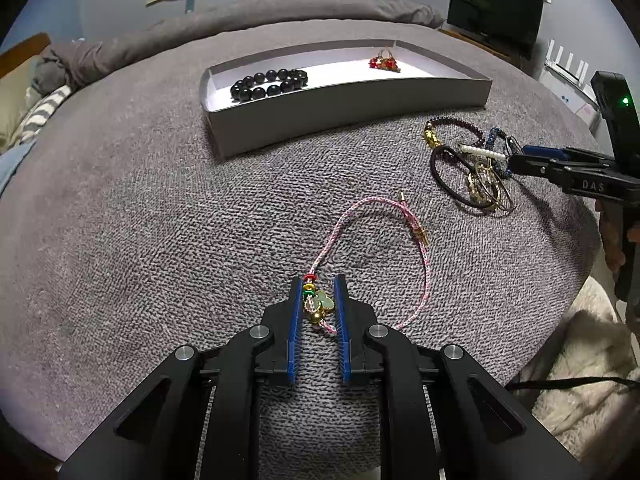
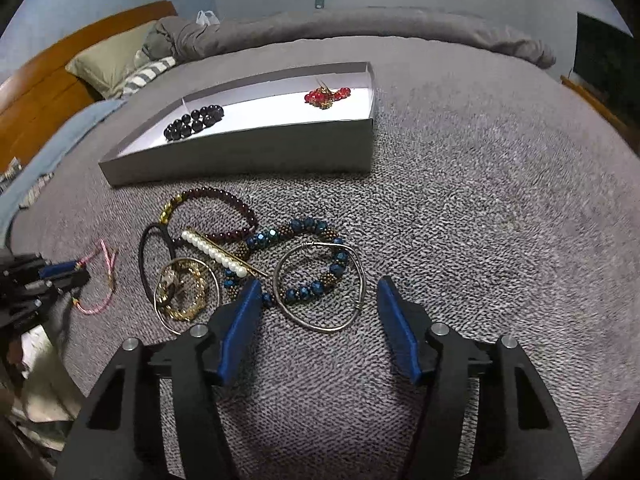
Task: Organize jewelry
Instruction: 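Lift the pink cord bracelet with the left tool while the right tool grasps the silver bangle, then carry both bracelets into the tray and open both tools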
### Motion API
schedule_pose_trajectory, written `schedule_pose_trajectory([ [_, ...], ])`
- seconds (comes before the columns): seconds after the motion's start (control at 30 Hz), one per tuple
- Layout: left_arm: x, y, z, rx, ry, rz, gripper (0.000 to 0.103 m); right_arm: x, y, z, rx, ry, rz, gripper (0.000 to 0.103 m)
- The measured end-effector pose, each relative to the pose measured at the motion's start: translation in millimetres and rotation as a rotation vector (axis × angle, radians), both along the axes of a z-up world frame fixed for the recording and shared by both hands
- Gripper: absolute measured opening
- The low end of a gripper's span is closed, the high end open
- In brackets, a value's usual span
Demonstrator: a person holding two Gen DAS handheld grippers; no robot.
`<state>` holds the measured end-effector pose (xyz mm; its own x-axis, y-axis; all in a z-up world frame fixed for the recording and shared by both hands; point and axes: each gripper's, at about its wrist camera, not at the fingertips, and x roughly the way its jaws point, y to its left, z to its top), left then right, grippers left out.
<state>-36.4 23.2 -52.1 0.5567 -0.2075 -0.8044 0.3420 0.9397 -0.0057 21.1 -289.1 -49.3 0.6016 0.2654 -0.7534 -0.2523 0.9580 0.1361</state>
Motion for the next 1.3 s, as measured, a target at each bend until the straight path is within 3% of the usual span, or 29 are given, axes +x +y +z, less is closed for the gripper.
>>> schedule_pose_trajectory([
  [0.07, 0.1, -0.2, -0.2, 0.0, 0.0, 0.0, 0.016, 1.2, -1.3, -1.4, 0.017, 0.003, -0.005, 0.059],
  [0.17, 0.1, -0.3, -0.2, -0.001, 0.0, 0.0, 0.016, 0.8, -3.8, 0.5, 0.021, -0.002, -0.011, 0.047],
  [0.53, -4.2, -2.1, 9.7, -0.015, -0.022, -0.018, 0.016, -8.6, -3.4, 15.8, 0.007, -0.046, -0.007, 0.047],
  [0.87, -5.4, -0.6, 55.4, -0.045, -0.133, -0.039, 0.016, -4.6, 3.8, 43.2, -0.016, -0.102, 0.014, 0.047],
  [1.3, 30.4, 3.5, 138.3, -0.094, -0.353, -0.032, 0.015, 36.3, 28.9, 82.7, -0.028, -0.187, 0.017, 0.047],
])
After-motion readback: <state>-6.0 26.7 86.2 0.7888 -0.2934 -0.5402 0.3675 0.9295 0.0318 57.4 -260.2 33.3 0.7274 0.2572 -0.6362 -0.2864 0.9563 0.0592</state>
